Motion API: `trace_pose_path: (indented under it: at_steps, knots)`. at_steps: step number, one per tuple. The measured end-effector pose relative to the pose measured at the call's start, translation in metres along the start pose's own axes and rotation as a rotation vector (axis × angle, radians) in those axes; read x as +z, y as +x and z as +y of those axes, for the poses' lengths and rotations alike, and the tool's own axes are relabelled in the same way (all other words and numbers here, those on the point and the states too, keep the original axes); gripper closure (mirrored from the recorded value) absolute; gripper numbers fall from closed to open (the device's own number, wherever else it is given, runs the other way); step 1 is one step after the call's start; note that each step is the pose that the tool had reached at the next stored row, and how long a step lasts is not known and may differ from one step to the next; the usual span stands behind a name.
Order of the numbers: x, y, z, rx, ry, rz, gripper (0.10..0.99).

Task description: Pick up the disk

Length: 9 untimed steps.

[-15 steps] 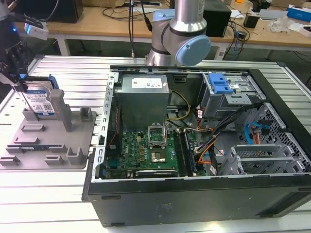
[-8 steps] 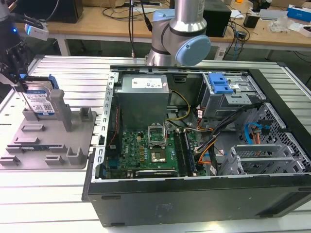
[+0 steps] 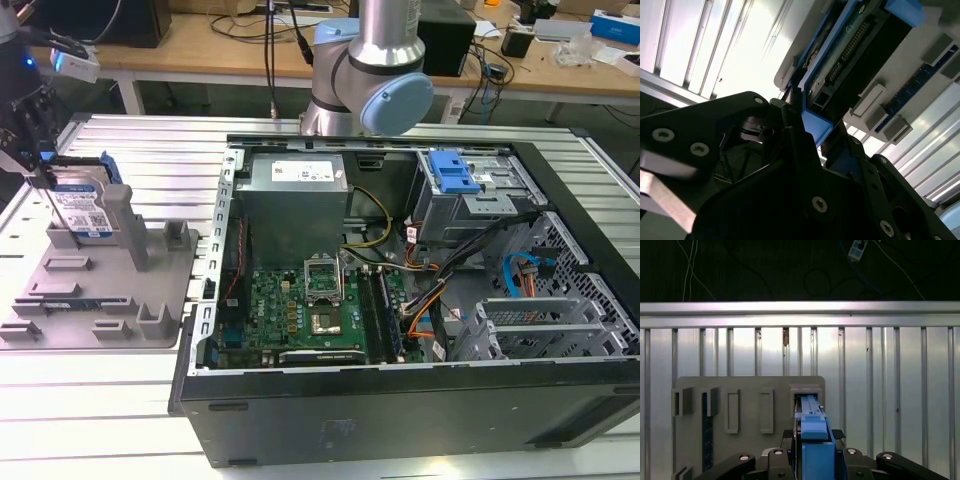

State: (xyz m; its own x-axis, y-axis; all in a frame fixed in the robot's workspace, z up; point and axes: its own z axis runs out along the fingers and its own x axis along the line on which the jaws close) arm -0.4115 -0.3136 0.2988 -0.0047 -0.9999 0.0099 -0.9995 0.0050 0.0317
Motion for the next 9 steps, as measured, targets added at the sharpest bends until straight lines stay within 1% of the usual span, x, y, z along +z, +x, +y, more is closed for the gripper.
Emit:
trace_pose_path:
  at_steps: [8, 9]
  knots:
    - [0.0003, -0.0002, 0.0001, 0.0, 0.0, 0.0, 0.678]
    - [0.0005, -0.0002, 0.0001, 0.0, 0.0, 0.0001, 0.69]
